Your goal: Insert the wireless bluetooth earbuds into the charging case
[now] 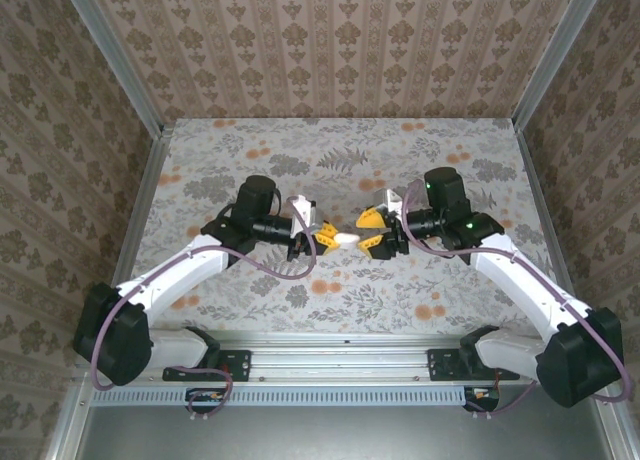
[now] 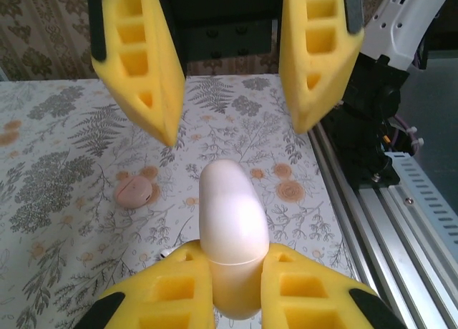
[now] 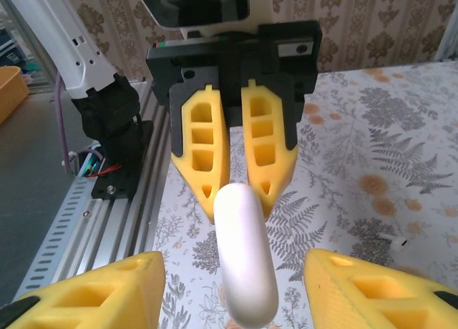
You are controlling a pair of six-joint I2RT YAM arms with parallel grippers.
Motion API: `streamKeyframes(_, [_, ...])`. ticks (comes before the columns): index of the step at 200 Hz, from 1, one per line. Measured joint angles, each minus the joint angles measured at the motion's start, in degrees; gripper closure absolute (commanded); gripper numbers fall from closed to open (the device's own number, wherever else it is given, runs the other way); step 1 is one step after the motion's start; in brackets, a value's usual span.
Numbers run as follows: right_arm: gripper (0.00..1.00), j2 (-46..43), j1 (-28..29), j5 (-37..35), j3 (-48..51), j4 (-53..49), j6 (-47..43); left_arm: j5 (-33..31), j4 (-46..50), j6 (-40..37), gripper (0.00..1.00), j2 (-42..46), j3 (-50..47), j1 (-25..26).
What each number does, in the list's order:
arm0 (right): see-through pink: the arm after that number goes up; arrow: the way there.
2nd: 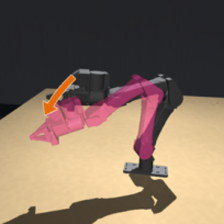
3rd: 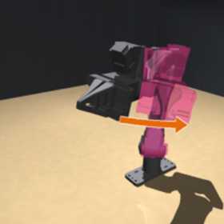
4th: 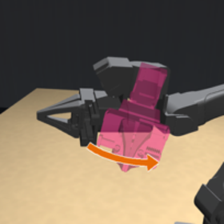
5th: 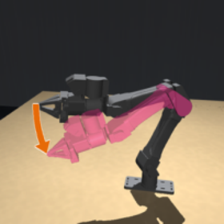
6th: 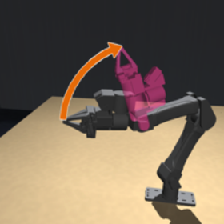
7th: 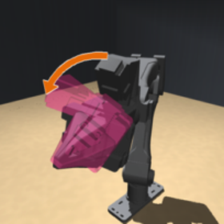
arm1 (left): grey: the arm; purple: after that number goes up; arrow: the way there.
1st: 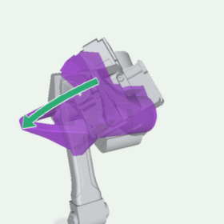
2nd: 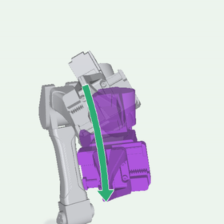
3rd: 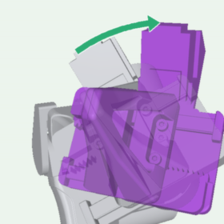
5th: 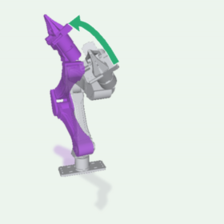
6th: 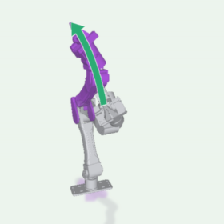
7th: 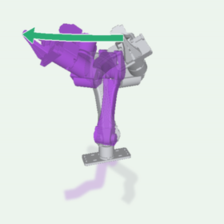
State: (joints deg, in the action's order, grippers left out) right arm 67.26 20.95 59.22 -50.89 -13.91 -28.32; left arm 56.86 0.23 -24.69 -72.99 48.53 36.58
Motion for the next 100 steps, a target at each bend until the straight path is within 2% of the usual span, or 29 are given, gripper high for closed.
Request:
streamKeyframes(41, [0.50, 3.0, 1.2, 0.0, -2.0, -1.5, -0.7, 0.4, -2.7, 2.0, 0.87, 0.7, -0.2, 0.0])
streamKeyframes(74, [0.68, 4.4, 1.7, 0.5, -3.2, -1.8, -1.7, 0.4, -3.4, 2.6, 0.87, 0.8, -0.2, 0.0])
streamKeyframes(100, [0.76, 5.0, 1.7, 0.9, -3.8, -2.5, -2.7, 0.6, -3.3, 3.0, 0.87, 0.8, -0.2, 0.0])
